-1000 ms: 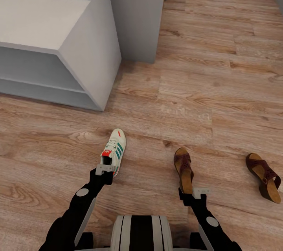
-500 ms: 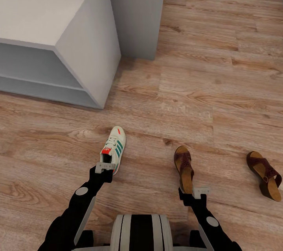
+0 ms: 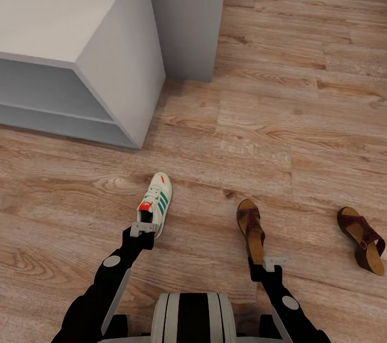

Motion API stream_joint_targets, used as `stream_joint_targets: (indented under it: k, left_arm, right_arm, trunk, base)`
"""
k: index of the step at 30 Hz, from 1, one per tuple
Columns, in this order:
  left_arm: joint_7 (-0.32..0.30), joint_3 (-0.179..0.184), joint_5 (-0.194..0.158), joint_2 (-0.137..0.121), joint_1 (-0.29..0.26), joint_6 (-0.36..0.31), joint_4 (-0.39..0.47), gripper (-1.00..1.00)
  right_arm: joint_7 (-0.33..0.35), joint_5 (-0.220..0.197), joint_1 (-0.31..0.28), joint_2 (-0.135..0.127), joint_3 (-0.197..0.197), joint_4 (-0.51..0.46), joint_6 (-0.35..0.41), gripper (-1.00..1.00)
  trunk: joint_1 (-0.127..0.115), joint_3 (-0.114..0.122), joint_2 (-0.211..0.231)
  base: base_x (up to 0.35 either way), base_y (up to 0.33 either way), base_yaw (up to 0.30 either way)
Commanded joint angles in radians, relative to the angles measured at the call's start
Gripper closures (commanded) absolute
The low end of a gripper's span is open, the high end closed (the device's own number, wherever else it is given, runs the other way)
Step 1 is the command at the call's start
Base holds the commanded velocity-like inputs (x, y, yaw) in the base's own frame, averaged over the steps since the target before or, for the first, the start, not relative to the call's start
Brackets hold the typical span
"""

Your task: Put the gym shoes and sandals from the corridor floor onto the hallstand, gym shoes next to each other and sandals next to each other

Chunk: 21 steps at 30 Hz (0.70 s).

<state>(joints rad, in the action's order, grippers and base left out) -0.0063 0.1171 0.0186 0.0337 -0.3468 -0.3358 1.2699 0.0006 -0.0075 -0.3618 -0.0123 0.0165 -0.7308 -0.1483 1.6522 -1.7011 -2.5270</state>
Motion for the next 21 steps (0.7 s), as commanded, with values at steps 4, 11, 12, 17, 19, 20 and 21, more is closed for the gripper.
stream_joint_targets:
  k: [4, 11, 12, 17, 19, 20, 21]
  left_arm:
    - [-0.001, 0.0, 0.001, 0.0, 0.0, -0.005, -0.04, 1.0]
    - [-0.001, 0.0, 0.001, 0.0, 0.0, -0.005, -0.04, 1.0]
    - [-0.001, 0.0, 0.001, 0.0, 0.0, -0.005, -0.04, 1.0]
    - [-0.002, 0.001, 0.001, 0.0, 0.0, -0.006, -0.04, 1.0]
    - [-0.001, 0.001, 0.001, 0.001, 0.0, -0.006, -0.04, 1.0]
    - [-0.001, 0.001, 0.001, 0.001, 0.0, -0.006, -0.04, 1.0]
    - [0.0, 0.001, 0.001, 0.001, 0.0, -0.006, -0.04, 1.0]
  right_arm:
    - [0.001, -0.003, 0.0, 0.0, 0.0, 0.001, -0.003, 1.0]
    - [0.002, -0.003, 0.0, -0.001, 0.0, 0.001, -0.003, 1.0]
    - [0.002, -0.002, 0.0, -0.001, 0.0, 0.001, -0.003, 1.0]
    - [0.002, -0.002, 0.0, -0.001, 0.0, 0.0, -0.003, 1.0]
    - [0.002, -0.002, 0.0, -0.001, 0.0, 0.0, -0.003, 1.0]
    - [0.002, -0.002, 0.0, -0.001, 0.0, -0.001, -0.003, 1.0]
    - [0.002, -0.002, 0.0, -0.001, 0.0, -0.001, -0.003, 1.0]
  trunk:
    - [0.0, 0.0, 0.0]
    - [0.0, 0.0, 0.0]
    - [0.0, 0.0, 0.0]
    - [0.0, 0.0, 0.0]
    - [0.0, 0.0, 0.0]
    - [0.0, 0.0, 0.0]
    - [0.0, 0.0, 0.0]
  base:
    - [0.0, 0.0, 0.0]
    - [0.0, 0.0, 0.0]
    - [0.0, 0.0, 0.0]
    - [0.0, 0.0, 0.0]
    - [0.0, 0.0, 0.0]
    - [0.0, 0.0, 0.0]
    - [0.0, 0.0, 0.0]
